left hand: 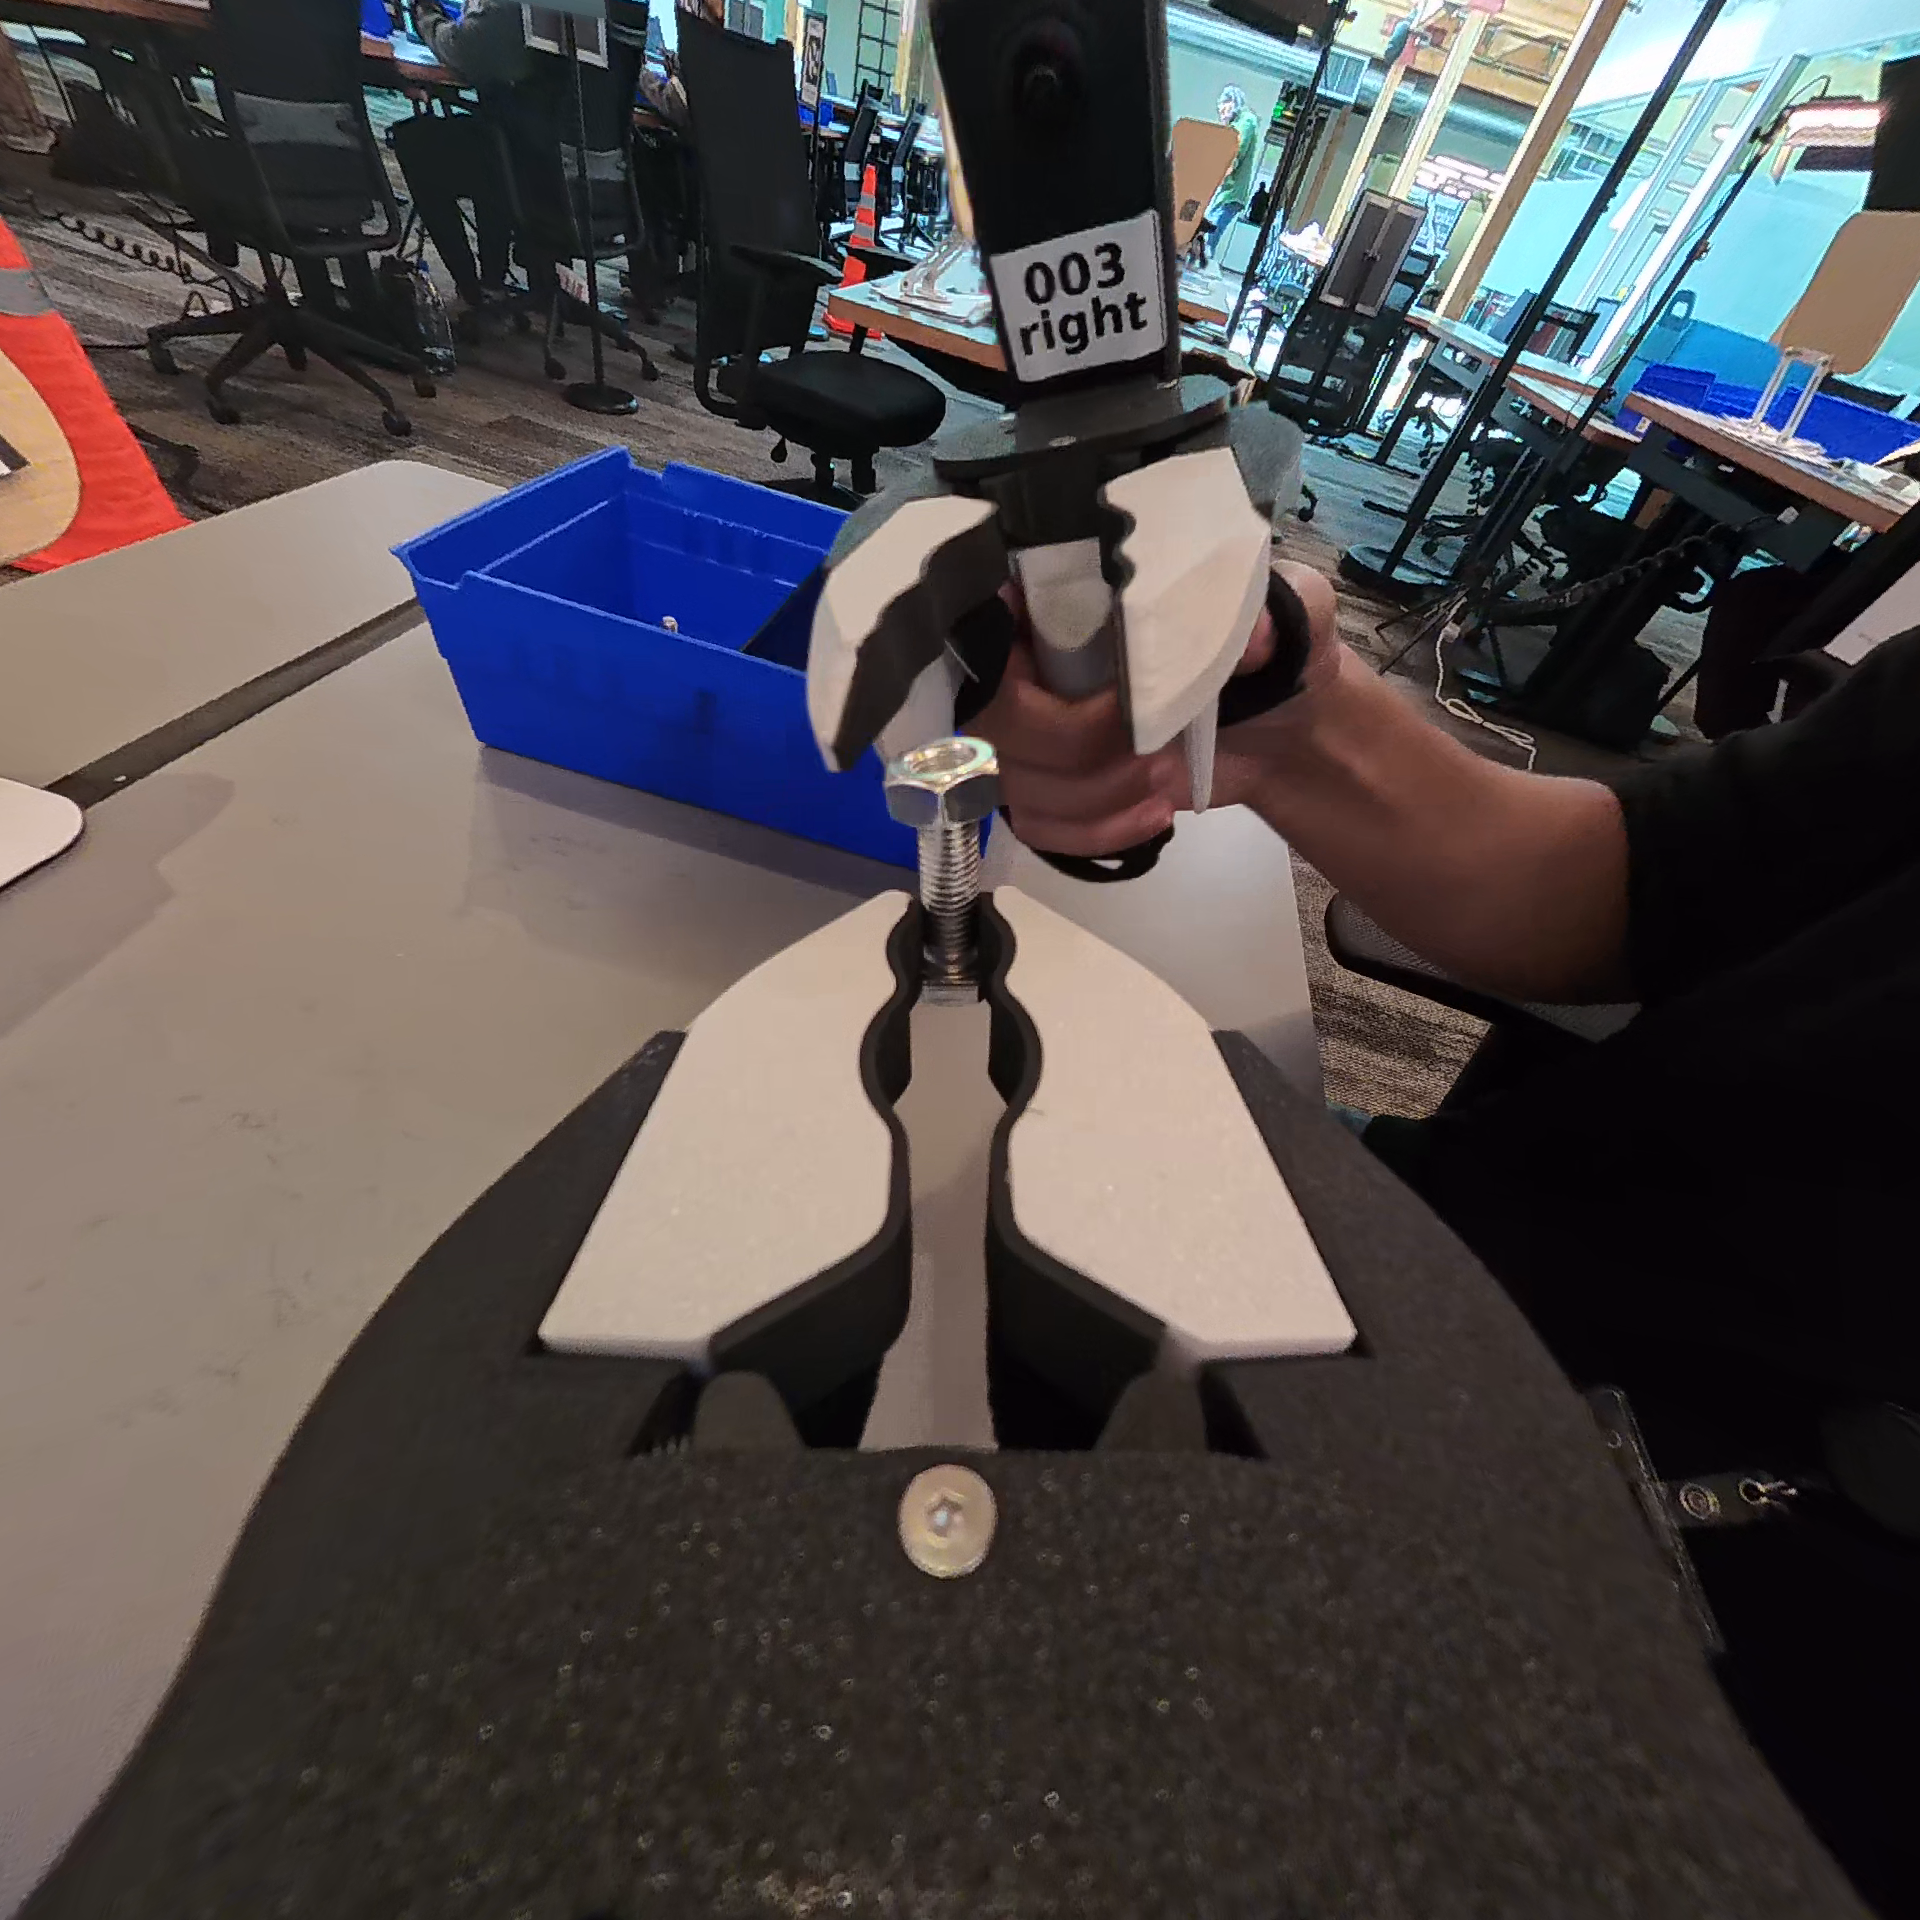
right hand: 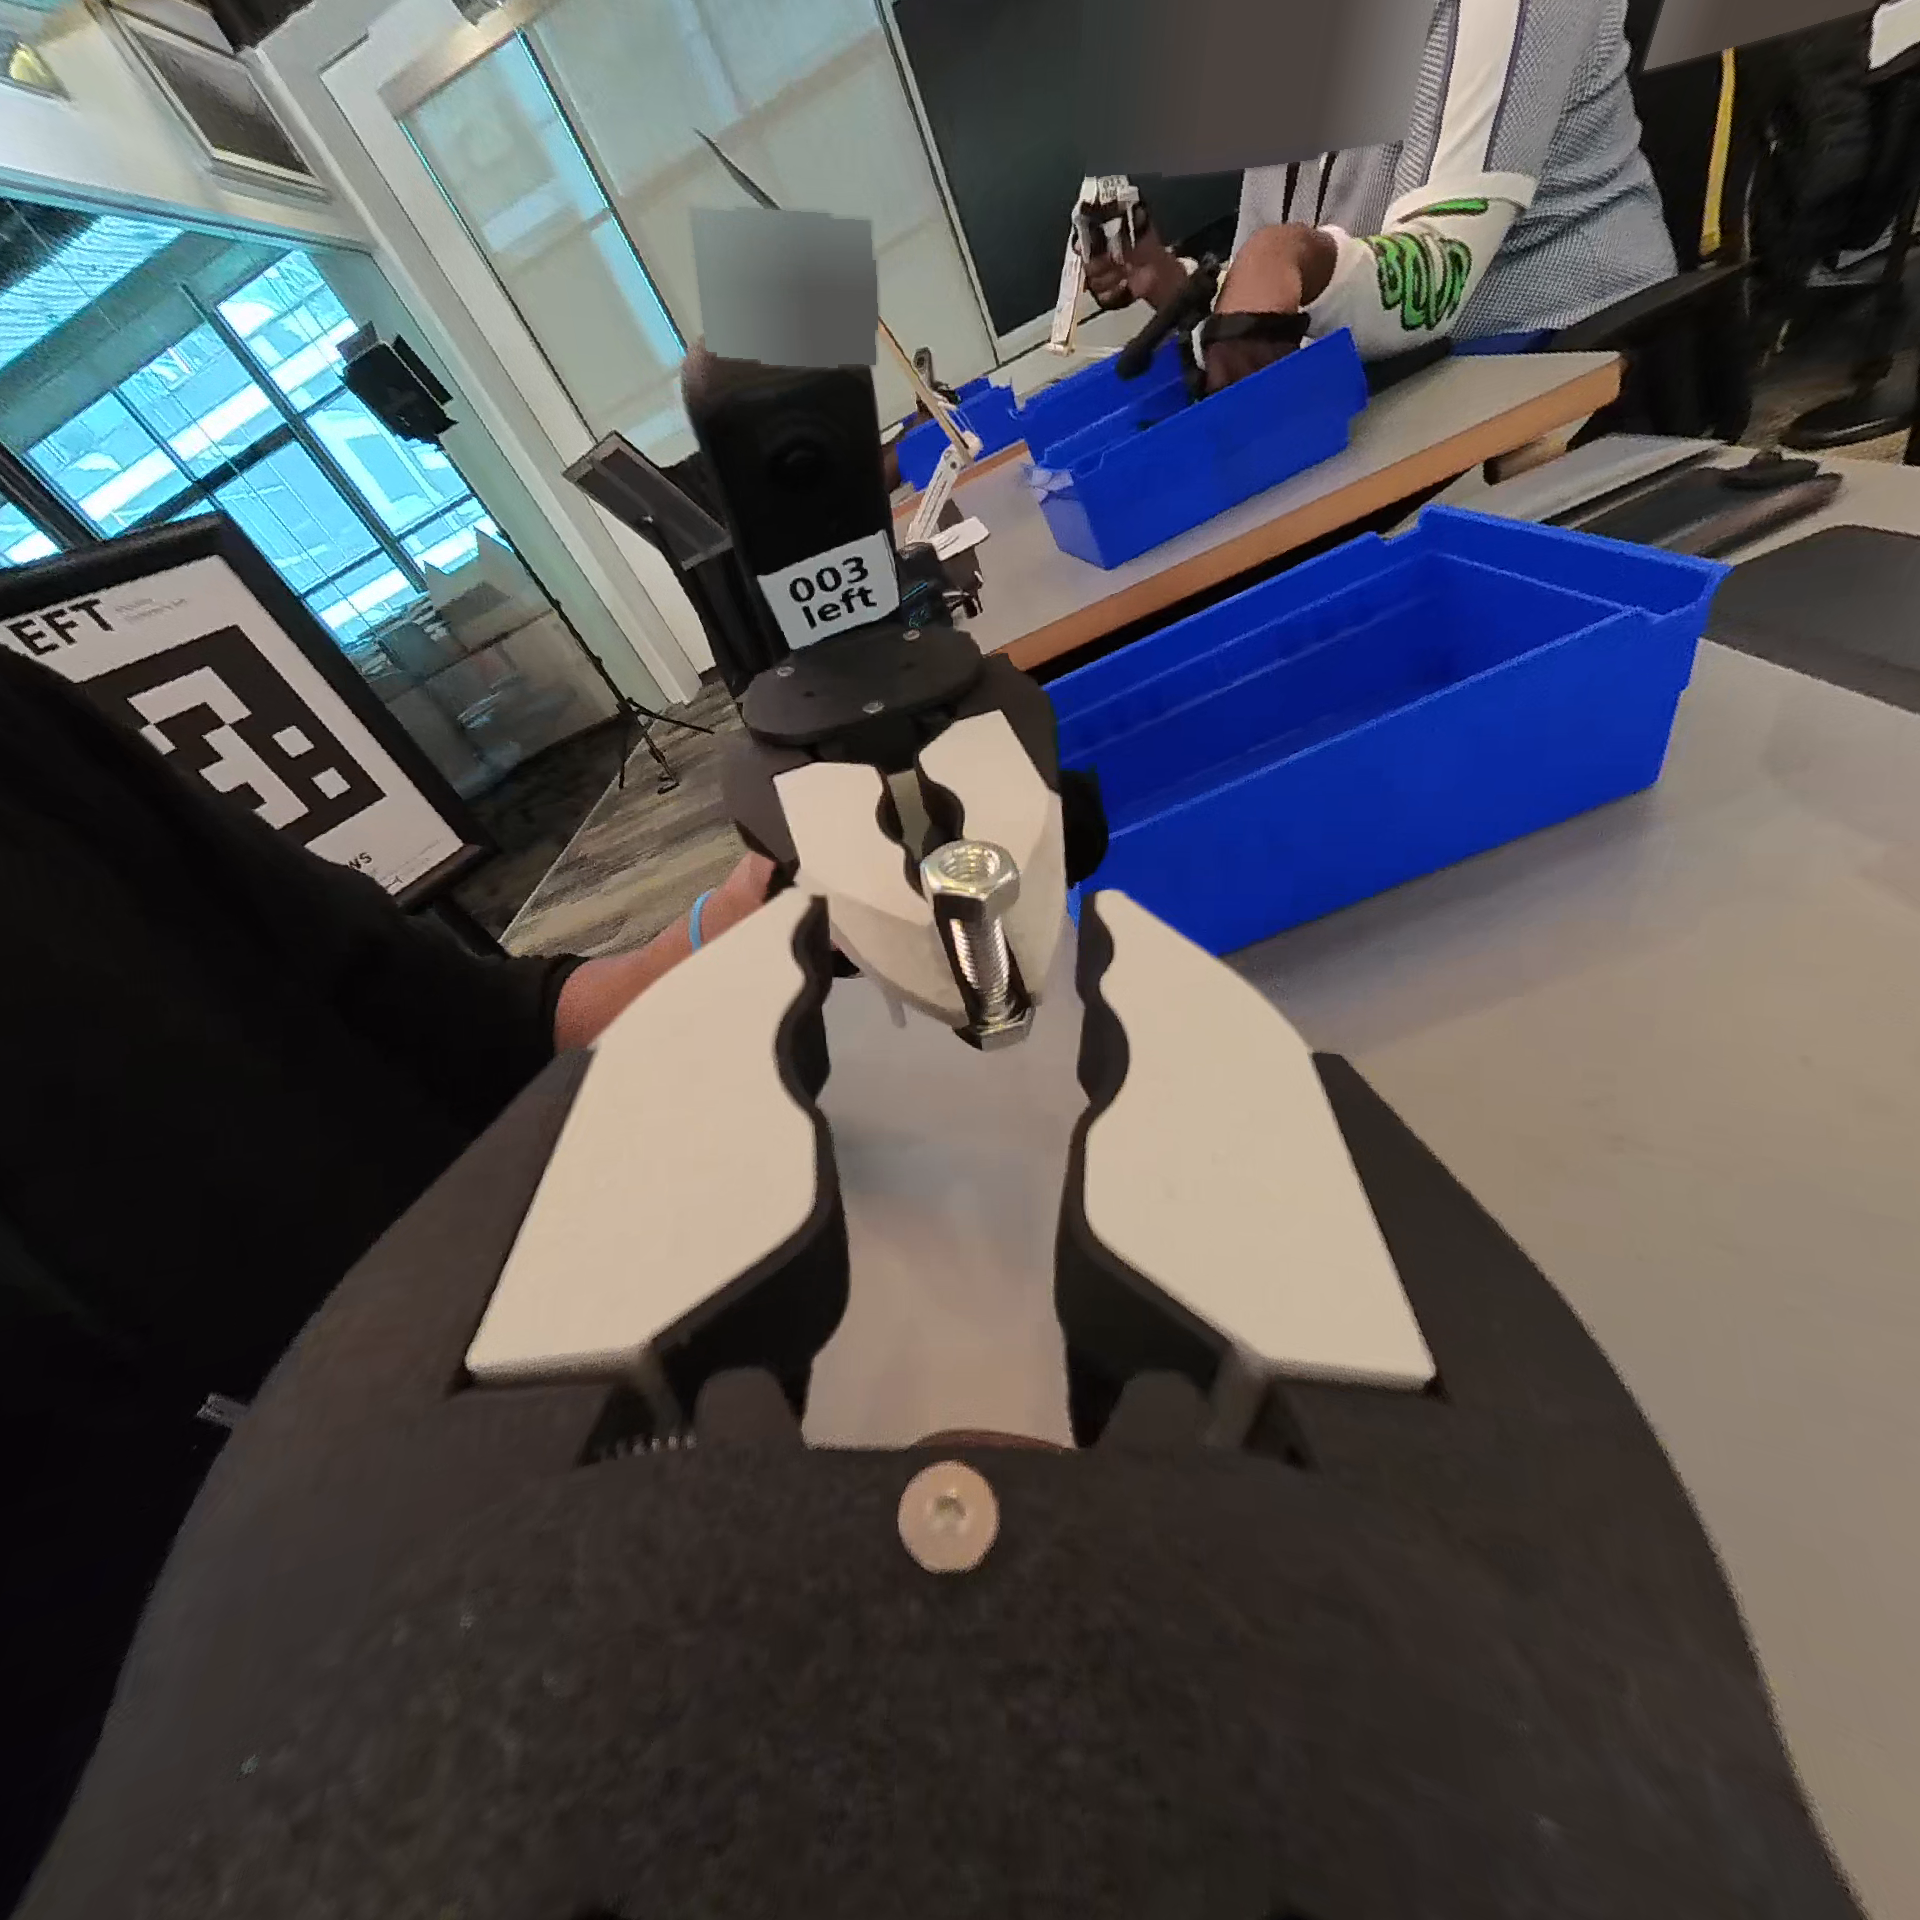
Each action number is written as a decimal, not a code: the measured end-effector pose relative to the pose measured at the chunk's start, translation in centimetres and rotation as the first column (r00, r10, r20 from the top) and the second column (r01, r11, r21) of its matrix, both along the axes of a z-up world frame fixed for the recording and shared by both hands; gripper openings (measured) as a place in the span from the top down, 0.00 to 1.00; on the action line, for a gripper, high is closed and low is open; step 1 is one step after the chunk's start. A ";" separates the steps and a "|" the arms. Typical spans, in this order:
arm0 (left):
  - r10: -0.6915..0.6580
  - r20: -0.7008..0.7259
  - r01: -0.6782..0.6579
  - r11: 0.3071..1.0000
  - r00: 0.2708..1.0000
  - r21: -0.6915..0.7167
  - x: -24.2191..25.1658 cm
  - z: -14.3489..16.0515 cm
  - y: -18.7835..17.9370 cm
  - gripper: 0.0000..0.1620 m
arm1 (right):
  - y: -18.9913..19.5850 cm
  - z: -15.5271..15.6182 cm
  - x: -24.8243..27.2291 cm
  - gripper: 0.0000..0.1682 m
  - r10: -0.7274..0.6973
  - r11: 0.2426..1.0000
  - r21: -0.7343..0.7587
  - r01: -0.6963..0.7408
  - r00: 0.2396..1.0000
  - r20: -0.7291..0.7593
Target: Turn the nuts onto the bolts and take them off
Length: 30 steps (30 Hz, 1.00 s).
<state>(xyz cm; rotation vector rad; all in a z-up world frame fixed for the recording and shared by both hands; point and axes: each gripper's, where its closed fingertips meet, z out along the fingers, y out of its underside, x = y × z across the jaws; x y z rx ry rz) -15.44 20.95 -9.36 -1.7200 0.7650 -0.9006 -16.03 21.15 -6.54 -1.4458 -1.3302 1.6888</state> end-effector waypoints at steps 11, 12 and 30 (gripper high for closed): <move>-0.003 -0.035 0.004 1.000 0.999 0.016 0.5 -0.1 -0.3 0.95 | -0.7 -0.2 -0.7 0.89 0.048 0.994 -0.100 -0.049 0.999 -0.010; -0.006 -0.038 0.006 1.000 0.999 0.015 0.6 -0.1 -0.3 0.95 | -0.6 0.0 -0.6 0.89 0.050 0.992 -0.112 -0.052 0.999 -0.020; 0.032 -0.033 -0.031 0.999 0.999 0.015 -0.9 0.0 0.1 0.95 | 16.6 -1.9 19.5 0.89 -0.821 0.537 0.569 0.623 0.542 0.181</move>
